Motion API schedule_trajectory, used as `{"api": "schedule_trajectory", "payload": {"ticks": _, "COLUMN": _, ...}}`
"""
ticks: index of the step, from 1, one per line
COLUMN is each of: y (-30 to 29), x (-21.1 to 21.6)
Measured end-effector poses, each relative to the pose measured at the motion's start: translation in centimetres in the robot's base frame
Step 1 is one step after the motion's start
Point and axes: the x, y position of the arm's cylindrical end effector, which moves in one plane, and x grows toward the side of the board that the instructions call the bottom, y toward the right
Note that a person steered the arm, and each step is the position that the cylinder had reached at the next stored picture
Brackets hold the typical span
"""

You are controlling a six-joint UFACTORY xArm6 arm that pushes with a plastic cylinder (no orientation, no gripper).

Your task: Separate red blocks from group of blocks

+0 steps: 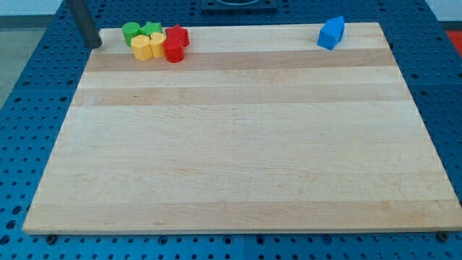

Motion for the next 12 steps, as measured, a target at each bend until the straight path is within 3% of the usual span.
{"api": "schedule_trajectory", "payload": {"ticks": 1, "y": 0.9, "x": -3.2}}
{"api": "schedule_trajectory", "payload": {"ticks": 2, "y": 2.0, "x": -3.3}}
{"api": "schedule_trajectory", "payload": {"ticks": 9, "y": 12.5, "x": -3.2}}
{"api": "schedule_trajectory", "payload": {"ticks": 12, "y": 12.5, "x": -0.8}}
